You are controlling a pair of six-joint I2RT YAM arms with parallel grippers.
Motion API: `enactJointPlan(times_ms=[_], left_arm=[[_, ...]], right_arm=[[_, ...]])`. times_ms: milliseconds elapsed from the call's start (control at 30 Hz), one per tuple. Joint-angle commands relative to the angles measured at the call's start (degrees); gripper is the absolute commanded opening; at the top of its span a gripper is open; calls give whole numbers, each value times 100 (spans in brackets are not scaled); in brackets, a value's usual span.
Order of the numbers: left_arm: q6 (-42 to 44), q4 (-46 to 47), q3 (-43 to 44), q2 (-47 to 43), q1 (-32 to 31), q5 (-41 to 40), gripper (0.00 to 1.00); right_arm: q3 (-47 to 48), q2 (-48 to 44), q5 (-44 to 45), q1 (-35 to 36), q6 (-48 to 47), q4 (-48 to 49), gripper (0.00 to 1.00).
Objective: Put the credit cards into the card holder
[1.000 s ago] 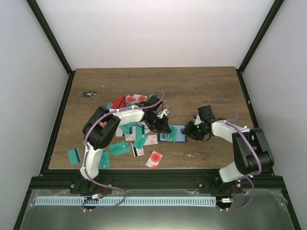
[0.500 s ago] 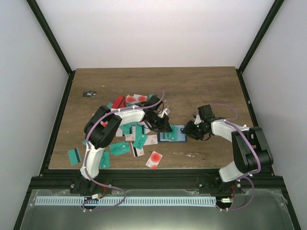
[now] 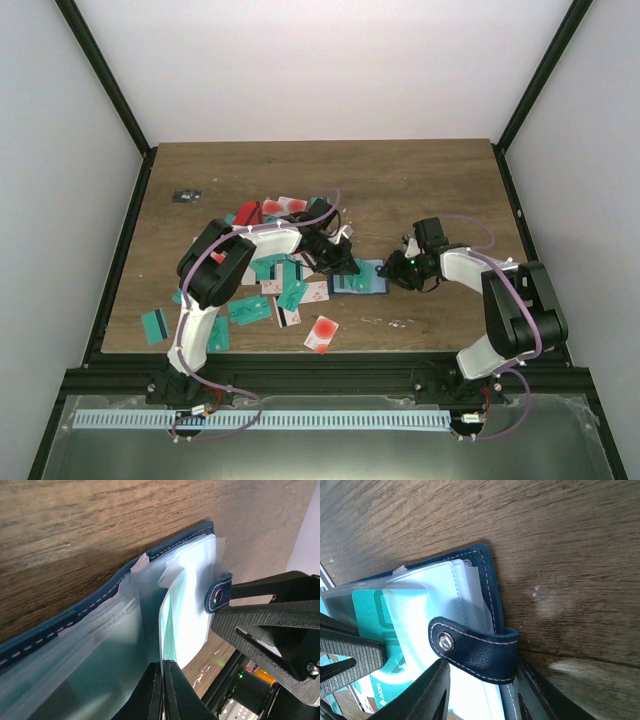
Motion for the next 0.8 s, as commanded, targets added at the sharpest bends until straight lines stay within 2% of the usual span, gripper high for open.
enactJointPlan(times_ms=[0,433,667,767], left_arm=[[-287,295,-76,201,-25,-319,4],[-522,531,-112,292,-137,-429,4],[-268,122,-106,99,-100,-992,4],[-319,217,-320,-54,-53,-1118,4]], right_arm=[[-77,289,92,6,-73,-22,38],[-51,333,-8,5,-69,23,38],[-89,324,-8,1,-83,26,38],[-101,322,11,1,-104,7,38]])
